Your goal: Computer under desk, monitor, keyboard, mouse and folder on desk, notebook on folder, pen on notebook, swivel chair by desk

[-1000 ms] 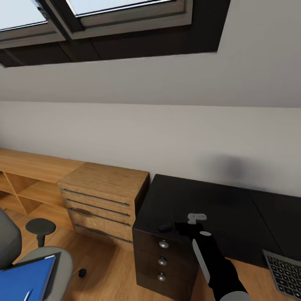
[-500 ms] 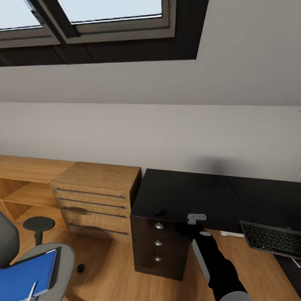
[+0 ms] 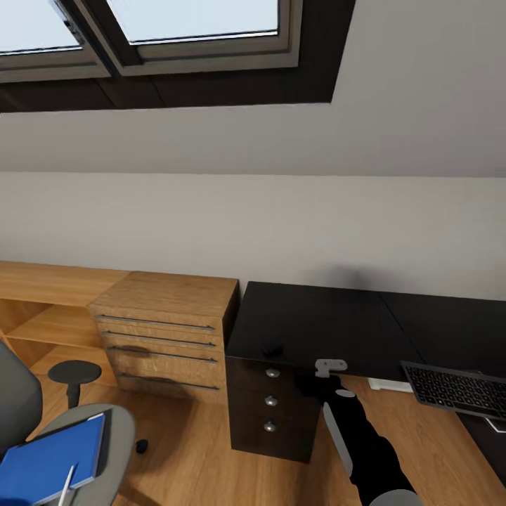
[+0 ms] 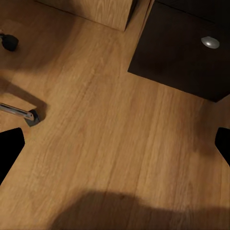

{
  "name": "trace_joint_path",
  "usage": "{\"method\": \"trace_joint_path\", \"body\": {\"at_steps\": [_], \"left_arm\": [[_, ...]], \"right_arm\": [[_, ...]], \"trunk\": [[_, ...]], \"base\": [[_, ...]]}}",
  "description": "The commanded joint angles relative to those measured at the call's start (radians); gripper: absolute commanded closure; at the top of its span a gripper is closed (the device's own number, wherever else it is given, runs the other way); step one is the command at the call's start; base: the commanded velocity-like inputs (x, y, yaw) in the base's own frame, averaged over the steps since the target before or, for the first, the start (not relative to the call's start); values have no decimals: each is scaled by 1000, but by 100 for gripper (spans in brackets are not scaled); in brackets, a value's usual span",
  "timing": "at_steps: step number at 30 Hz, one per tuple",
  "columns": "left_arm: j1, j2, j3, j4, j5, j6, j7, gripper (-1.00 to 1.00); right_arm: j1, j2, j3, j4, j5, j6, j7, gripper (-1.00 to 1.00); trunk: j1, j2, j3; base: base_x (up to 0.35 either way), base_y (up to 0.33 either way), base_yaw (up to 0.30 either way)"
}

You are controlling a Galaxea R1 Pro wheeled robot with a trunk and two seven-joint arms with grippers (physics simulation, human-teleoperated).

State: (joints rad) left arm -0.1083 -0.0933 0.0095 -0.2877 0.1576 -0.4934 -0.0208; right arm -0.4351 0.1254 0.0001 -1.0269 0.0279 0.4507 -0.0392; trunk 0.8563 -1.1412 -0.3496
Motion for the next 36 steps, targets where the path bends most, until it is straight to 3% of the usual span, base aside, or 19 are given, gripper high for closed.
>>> {"method": "trace_joint_path", "body": {"at_steps": [1,10,23,36], "left_arm": [[-1,0,1,1,5,-2,-2,-100],[-1,1,1,1,5,-3,-2,-100],[-1,1,1,1,6,-2,-2,-100],[-1,1,1,1,6,-2,-2,-100]], "right_arm": [[-1,0,0,-1,3,5,-2,-100],[-1,1,0,3,2,4,-2,-100],[-1,9,1,20,2,3,-2,-100],[-1,10,1,21,1,3,-2,-100]], "trunk": [[0,-1,-1],[0,-1,-1],[0,-1,6],[0,-1,6]], "base": [[-3,4,-1],[26,1,-9],[227,0,-141],[33,0,-16]]}}
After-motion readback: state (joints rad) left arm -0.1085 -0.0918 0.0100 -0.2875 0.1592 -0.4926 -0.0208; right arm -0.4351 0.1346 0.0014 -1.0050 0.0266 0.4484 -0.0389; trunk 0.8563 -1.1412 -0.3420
